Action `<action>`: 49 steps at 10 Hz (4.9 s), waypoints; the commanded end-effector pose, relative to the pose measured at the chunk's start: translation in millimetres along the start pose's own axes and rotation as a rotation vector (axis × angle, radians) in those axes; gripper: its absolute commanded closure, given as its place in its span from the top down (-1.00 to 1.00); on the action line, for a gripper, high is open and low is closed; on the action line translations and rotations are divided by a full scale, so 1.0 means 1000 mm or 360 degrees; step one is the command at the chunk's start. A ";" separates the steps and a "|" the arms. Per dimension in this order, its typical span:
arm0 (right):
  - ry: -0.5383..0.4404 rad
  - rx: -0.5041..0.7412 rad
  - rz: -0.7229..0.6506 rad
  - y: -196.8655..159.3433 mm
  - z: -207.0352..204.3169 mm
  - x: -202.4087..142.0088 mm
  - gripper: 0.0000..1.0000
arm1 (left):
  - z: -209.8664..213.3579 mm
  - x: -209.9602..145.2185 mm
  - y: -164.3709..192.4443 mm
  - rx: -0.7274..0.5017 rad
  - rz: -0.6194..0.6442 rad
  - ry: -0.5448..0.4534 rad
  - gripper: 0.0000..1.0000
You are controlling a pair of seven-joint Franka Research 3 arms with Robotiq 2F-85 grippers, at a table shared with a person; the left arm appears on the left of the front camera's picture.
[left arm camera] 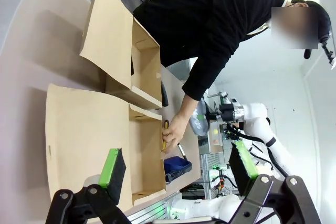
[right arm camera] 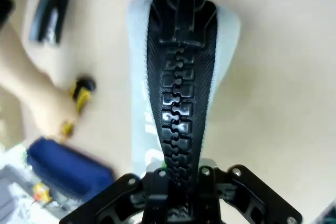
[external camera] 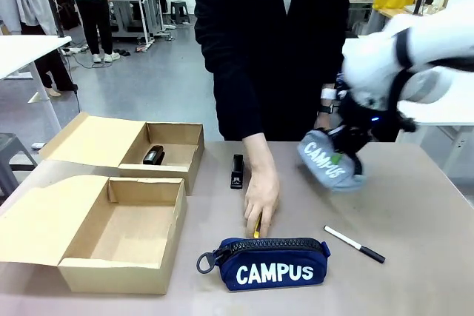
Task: Place items inside the box.
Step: Pick up a Pencil pouch or Stapler and place it inside the Mailer Box closest to the robot.
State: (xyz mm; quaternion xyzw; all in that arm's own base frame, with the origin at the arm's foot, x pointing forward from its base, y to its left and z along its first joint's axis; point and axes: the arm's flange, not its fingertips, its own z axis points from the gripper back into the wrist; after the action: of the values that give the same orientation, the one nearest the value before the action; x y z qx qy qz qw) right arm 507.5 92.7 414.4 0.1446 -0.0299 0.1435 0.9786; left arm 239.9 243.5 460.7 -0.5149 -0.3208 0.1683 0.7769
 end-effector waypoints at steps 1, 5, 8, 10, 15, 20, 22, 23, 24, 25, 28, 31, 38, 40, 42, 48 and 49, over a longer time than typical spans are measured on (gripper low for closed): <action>0.0001 0.0099 0.0038 -0.037 0.049 -0.070 -0.98 | -0.001 0.001 -0.001 -0.0035 -0.0027 -0.0022 1.00; -0.0076 0.0464 -0.0212 -0.086 0.087 -0.192 -0.98 | -0.001 0.001 -0.001 -0.0035 -0.0027 -0.0022 1.00; 0.0015 0.0407 -0.0097 -0.087 0.090 -0.191 -0.87 | -0.001 0.001 -0.001 -0.0035 -0.0027 -0.0022 1.00; 0.0054 0.0465 -0.0053 -0.028 0.077 -0.153 -0.87 | -0.001 0.001 -0.001 -0.0035 -0.0027 -0.0022 1.00; 0.0213 0.0255 0.0159 0.237 0.027 -0.116 -0.87 | -0.001 0.001 -0.001 -0.0035 -0.0027 -0.0022 1.00; 0.0213 0.0295 0.0226 0.266 0.024 -0.135 -0.87 | -0.001 0.001 -0.001 -0.0035 -0.0027 -0.0022 1.00; 0.0221 0.0280 0.0243 0.275 0.016 -0.131 -0.87 | -0.001 0.001 -0.001 -0.0035 -0.0027 -0.0022 1.00; 0.0172 0.0278 0.0202 0.294 0.010 -0.134 -0.87 | -0.001 0.001 -0.001 -0.0035 -0.0027 -0.0022 1.00; 0.0042 0.0293 0.0120 0.331 0.008 -0.129 -0.87 | -0.001 0.001 -0.001 -0.0035 -0.0027 -0.0022 1.00; 0.0029 0.0273 0.0069 0.361 0.006 -0.122 -0.87 | -0.001 0.001 -0.001 -0.0035 -0.0027 -0.0022 1.00; 0.0104 0.0196 -0.0248 0.453 -0.021 -0.096 -0.87 | -0.001 0.001 -0.001 -0.0035 -0.0027 -0.0022 1.00; -0.0214 0.0202 -0.0557 0.504 -0.044 -0.073 -0.87 | -0.001 0.001 -0.001 -0.0035 -0.0027 -0.0022 1.00; -0.0135 0.0031 -0.0443 0.524 -0.142 -0.034 -0.87 | -0.001 0.001 -0.001 -0.0035 -0.0027 -0.0022 1.00; -0.0049 0.0000 -0.0446 0.522 -0.172 -0.028 -0.87 | -0.001 0.001 -0.001 -0.0035 -0.0027 -0.0022 1.00; 0.0021 -0.0047 -0.0468 0.516 -0.193 -0.023 -0.87 | -0.001 0.001 -0.001 -0.0035 -0.0027 -0.0022 1.00; 0.0016 -0.0047 -0.0464 0.504 -0.207 -0.023 -0.87 | -0.001 0.001 -0.001 -0.0035 -0.0027 -0.0022 1.00; 0.0032 -0.0031 -0.0467 0.504 -0.208 -0.024 -0.25 | -0.001 0.001 -0.001 -0.0035 -0.0027 -0.0022 1.00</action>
State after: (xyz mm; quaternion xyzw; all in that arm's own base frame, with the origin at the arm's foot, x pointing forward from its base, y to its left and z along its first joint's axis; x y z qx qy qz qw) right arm 343.0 609.2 352.6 0.1323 -0.0054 -0.0006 0.9912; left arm 240.1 243.3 461.3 -0.5162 -0.3226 0.1694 0.7751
